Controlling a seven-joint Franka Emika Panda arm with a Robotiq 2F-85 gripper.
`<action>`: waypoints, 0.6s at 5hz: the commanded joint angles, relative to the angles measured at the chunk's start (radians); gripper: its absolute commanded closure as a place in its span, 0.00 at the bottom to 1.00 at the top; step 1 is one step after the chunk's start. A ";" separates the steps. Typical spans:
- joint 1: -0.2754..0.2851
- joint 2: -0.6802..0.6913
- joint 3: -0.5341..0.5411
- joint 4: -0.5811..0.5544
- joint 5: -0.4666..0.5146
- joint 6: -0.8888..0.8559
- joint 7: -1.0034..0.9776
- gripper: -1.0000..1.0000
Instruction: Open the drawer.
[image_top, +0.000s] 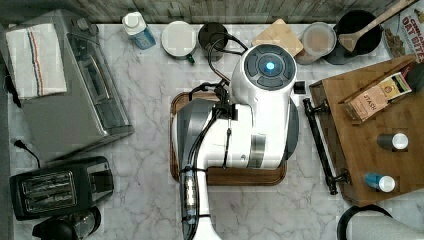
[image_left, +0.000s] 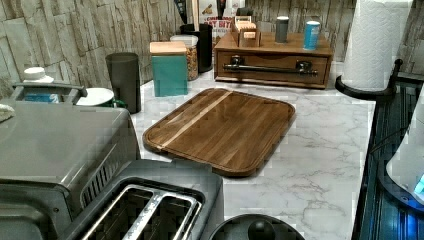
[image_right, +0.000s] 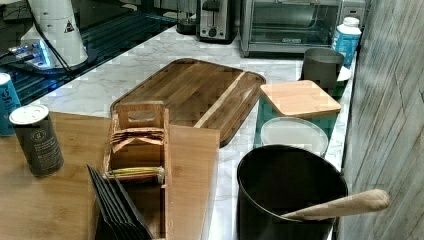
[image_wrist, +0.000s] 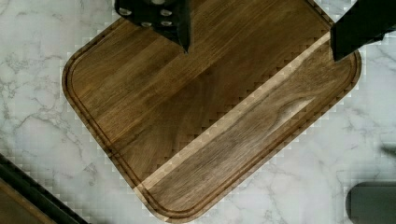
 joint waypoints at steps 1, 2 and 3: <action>-0.023 -0.149 -0.016 -0.197 -0.007 0.099 -0.445 0.00; 0.021 -0.195 -0.120 -0.287 0.006 0.176 -0.695 0.00; -0.042 -0.217 -0.111 -0.363 0.001 0.279 -0.887 0.00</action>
